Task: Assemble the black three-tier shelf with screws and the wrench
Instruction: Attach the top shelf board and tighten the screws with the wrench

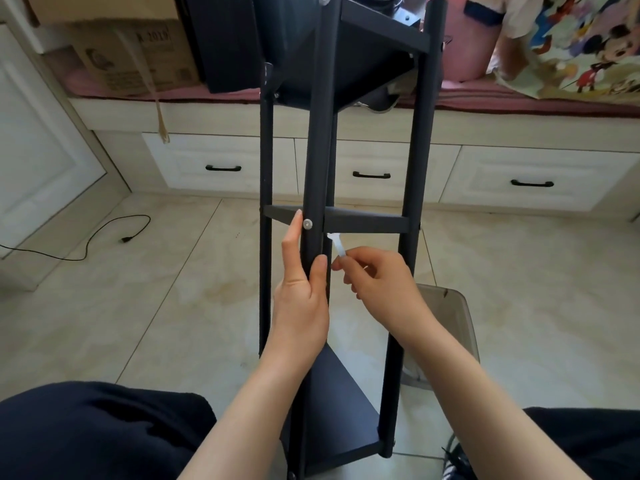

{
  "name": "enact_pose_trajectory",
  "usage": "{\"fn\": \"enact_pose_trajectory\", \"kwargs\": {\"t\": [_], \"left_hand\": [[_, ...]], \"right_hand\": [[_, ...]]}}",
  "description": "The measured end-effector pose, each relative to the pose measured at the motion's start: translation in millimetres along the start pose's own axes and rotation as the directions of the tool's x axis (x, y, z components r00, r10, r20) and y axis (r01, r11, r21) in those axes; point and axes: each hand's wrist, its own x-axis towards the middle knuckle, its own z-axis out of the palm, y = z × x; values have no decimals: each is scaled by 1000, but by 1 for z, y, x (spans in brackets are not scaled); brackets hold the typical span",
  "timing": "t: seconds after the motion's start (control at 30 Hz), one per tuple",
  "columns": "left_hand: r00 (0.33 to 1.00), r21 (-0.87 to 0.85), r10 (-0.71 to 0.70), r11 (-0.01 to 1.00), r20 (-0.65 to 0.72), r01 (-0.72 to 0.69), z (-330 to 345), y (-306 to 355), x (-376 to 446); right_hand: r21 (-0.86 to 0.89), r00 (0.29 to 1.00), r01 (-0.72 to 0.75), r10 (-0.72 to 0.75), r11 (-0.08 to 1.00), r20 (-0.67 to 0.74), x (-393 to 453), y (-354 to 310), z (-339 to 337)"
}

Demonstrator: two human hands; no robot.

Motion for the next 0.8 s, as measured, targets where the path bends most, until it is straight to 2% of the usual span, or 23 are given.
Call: {"fn": "enact_pose_trajectory", "kwargs": {"t": [0.37, 0.57, 0.8], "left_hand": [[1000, 30, -17, 999, -26, 18, -7, -2, 4], [1000, 50, -18, 999, -15, 19, -9, 5, 1], [999, 15, -24, 1000, 23, 23, -7, 6, 0]], "right_hand": [[-13, 998, -47, 47, 999, 41, 11, -9, 7], [-39, 999, 34, -34, 999, -2, 10, -8, 13], [-22, 998, 27, -28, 999, -49, 7, -6, 14]]}}
